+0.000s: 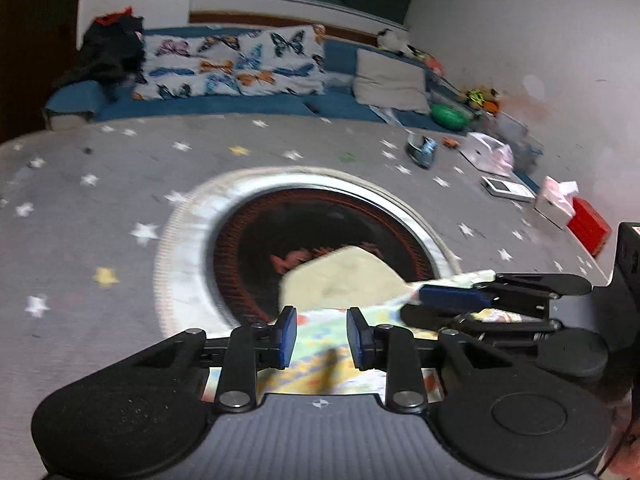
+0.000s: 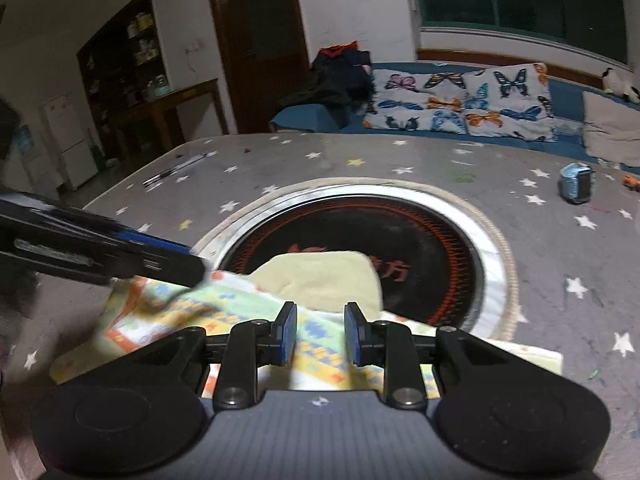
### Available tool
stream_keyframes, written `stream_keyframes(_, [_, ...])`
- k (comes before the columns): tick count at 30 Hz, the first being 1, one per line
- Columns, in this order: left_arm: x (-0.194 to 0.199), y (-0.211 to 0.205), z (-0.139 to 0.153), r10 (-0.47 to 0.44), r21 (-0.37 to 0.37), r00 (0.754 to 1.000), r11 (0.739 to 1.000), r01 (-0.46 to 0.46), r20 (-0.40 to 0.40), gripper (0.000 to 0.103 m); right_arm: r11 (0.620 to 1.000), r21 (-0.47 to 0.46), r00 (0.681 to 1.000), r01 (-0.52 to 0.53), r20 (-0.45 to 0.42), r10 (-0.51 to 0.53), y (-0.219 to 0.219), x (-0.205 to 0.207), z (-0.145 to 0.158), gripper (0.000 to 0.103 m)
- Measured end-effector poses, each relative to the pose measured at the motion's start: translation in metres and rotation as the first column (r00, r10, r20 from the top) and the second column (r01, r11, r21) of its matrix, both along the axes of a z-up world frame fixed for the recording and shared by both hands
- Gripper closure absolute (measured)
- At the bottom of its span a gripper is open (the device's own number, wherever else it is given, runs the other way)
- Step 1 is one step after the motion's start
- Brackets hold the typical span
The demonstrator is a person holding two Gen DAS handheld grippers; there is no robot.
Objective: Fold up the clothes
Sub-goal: 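Press the folded shirt flat with the left gripper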
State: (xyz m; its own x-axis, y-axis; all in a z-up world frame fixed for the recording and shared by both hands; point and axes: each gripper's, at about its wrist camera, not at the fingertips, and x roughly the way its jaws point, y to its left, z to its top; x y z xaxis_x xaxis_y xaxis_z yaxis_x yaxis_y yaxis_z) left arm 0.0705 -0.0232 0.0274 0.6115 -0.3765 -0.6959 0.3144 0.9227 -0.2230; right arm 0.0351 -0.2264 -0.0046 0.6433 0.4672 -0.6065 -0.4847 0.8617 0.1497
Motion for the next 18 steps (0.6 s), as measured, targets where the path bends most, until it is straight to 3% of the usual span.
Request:
stream_keyframes(5, [0.008,-0.005,-0.024,0.005,-0.014,0.999,1.000,-0.005,-0.046,0.077,0.997,-0.025,0.997,-0.076,0.001,0.076,0.007,-0.020,-0.002,0.078])
stream_keyframes(10, [0.004,-0.008,-0.029,0.004,0.000,0.999,1.000,-0.005,-0.034,0.077,0.987,-0.062,0.989,-0.148,0.012,0.149,0.015,-0.050,-0.007,0.077])
stream_keyframes(18, [0.001,-0.011,-0.030,0.007,0.018,1.000,1.000,-0.007,-0.009,0.076,0.961,-0.180,0.963,-0.211,0.130,0.235,0.028,-0.119,-0.018,0.077])
